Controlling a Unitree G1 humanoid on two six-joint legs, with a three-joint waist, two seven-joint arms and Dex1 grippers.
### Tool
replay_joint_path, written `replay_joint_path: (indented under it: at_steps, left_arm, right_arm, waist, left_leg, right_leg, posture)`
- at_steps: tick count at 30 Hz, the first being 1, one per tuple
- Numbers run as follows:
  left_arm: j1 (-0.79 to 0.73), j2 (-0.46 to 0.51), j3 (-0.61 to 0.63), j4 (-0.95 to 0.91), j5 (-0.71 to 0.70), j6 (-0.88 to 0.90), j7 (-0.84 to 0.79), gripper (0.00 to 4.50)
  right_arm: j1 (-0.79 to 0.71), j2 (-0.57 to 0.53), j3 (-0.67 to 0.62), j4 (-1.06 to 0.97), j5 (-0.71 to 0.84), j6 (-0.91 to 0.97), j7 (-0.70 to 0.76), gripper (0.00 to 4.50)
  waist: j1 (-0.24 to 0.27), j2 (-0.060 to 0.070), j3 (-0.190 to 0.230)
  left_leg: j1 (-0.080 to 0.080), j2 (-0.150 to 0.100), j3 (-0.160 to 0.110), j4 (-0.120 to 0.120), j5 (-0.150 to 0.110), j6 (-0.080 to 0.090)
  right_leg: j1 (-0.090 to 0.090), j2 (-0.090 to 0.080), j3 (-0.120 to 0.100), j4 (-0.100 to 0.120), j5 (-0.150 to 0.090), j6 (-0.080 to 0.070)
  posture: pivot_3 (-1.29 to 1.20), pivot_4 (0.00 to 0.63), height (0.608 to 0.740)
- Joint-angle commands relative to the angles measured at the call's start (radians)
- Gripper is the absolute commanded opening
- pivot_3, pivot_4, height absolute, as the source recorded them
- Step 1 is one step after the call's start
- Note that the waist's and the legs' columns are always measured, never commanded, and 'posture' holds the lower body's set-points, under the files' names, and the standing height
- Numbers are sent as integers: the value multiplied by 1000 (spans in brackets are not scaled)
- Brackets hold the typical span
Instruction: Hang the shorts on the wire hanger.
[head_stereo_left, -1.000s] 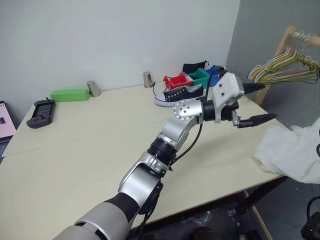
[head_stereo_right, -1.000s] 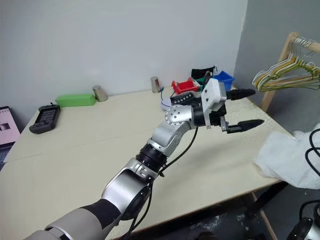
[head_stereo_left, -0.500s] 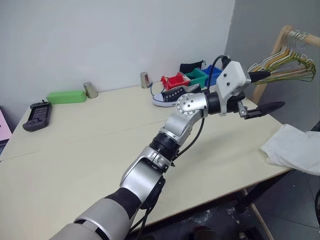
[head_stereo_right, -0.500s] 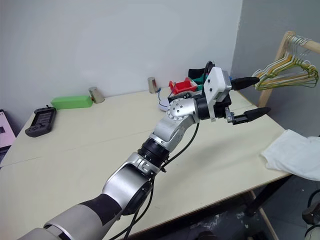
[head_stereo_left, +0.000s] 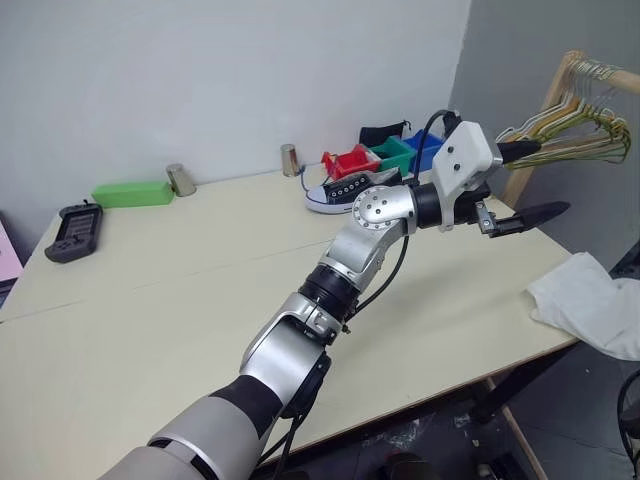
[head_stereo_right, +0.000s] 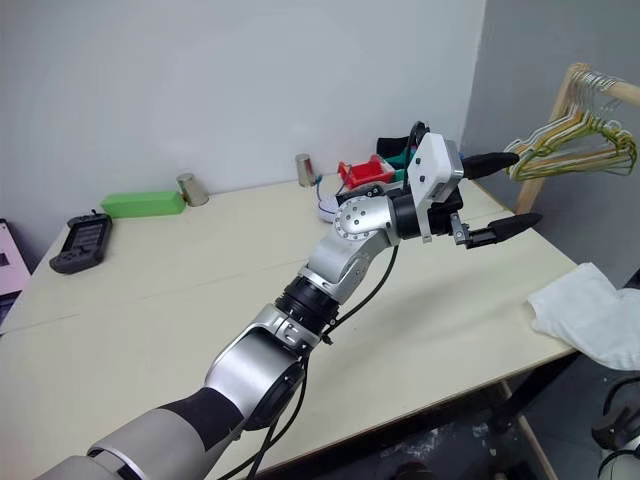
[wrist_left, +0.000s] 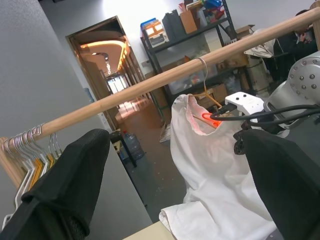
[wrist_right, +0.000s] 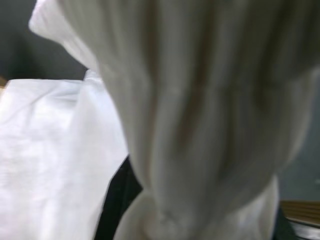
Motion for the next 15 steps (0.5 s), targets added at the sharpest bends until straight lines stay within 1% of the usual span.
replay_joint_path:
  at_steps: [1,2,6,8,10,15]
  left_arm:
    - [-52,-118,11,-10,-3,-15,10,4500]
    - [-51,-116,11,-8,-2,-17,7,4500]
    - [-51,-119,9,-8,-4,-14,4,4500]
    - [-53,-121,8,-9,-6,-13,0,4500]
    - [-54,-123,5,-4,-3,-17,-3,4500]
    - [-54,-121,7,-3,-7,-15,-7,4500]
  right_arm:
    - [29,-7,38,-94,2,-44,-12,2544]
    - [41,-1,48,-121,-6,-47,-21,2830]
    - [77,10,82,-206,-11,-59,-28,3626]
    - [90,15,104,-251,-12,-61,-32,4169]
    - [102,18,119,-291,-20,-60,-42,4412]
    - [136,27,162,-424,-60,-30,-83,4412]
  waist:
    - [-1,0,0]
    - [-2,0,0]
    - [-3,0,0]
    - [-3,0,0]
    - [-4,0,0]
    - [-4,0,0]
  left_leg:
    - [0,0,0,0,0,0]
    - [0,0,0,0,0,0]
    - [0,0,0,0,0,0]
    - [0,0,1,0,0,0]
    - [0,0,1,0,0,0]
    - [-1,0,1,0,0,0]
  right_leg:
    - [0,0,0,0,0,0]
    - [0,0,0,0,0,0]
    - [0,0,0,0,0,1]
    - [0,0,1,-1,1,1]
    - [0,0,1,-1,1,1]
    - [0,0,1,-1,1,2]
  posture:
    - [-148,0,740]
    - [-150,0,740]
    - [-162,0,740]
    - [-170,0,740]
    - [-175,0,740]
    - [-177,0,740]
